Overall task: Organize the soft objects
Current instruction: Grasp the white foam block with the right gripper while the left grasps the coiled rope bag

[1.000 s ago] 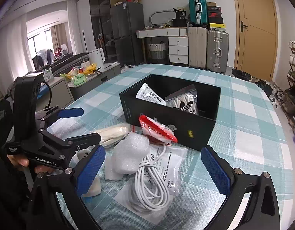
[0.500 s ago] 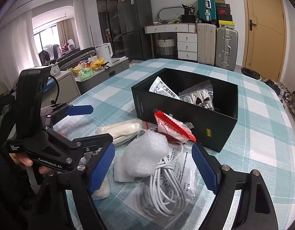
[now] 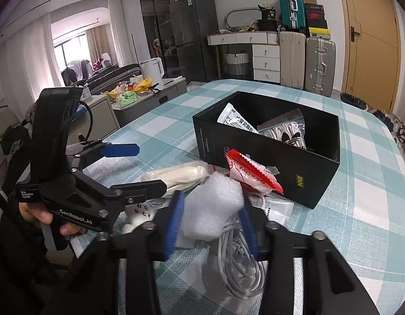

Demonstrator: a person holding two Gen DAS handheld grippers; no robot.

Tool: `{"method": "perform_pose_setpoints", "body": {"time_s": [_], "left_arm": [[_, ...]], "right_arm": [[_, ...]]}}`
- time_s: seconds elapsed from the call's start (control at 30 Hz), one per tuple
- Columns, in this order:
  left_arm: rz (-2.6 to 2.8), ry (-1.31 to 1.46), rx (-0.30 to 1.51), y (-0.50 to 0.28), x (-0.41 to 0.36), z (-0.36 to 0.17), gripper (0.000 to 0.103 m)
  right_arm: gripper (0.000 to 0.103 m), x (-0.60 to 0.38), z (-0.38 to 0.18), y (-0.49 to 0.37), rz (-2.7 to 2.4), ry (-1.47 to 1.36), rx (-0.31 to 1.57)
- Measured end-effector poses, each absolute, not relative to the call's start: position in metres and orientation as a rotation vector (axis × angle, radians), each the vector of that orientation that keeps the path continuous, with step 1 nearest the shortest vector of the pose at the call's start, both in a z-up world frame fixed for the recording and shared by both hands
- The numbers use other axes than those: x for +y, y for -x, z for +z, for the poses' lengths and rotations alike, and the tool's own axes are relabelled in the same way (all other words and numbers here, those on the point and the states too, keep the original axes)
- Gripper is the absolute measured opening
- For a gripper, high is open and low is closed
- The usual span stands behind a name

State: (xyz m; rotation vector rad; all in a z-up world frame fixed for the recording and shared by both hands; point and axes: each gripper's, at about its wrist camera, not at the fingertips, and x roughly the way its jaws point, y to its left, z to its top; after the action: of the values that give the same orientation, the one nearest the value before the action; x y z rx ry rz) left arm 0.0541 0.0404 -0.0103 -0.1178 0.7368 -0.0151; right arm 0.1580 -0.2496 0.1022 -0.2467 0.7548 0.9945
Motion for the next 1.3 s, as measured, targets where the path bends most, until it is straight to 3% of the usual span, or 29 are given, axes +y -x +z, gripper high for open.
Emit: {"method": "perform_pose_setpoints", "body": {"time_s": [0.27,0.87,1.03,1.17,1.2,1.3], "left_arm": [[-0.014,0.124,0.742,-0.054,0.041,-0.011,0.103],[-0.071,0.165,0.866,-0.081,0.037,-0.019,0.099],[-0.105,0.152,0.882,-0.083,0.032,-0.020,0.085],[-0.130,0.166,0.892,-0.084,0.032,-0.022,0.064],[-0.135,0.166,0.889,-0.084,0.032,-0.021,0.053],[-0.149,0.168,0.878,-0.081,0.031,-0.020,0.040]], "right_arm": [[0.030,-0.254,0.107,-0.158,1.020,0.220,0.743],[0.028,-0.277,0.135,-0.154,1.003,0.186,0.652],[0.028,-0.283,0.138,-0.154,0.998,0.175,0.645],[0.028,-0.285,0.140,-0.153,0.988,0.170,0.640],[0.028,-0.286,0.140,-0.153,0.987,0.167,0.641],[0.028,-0.288,0.141,-0.151,0.984,0.163,0.641]]}}
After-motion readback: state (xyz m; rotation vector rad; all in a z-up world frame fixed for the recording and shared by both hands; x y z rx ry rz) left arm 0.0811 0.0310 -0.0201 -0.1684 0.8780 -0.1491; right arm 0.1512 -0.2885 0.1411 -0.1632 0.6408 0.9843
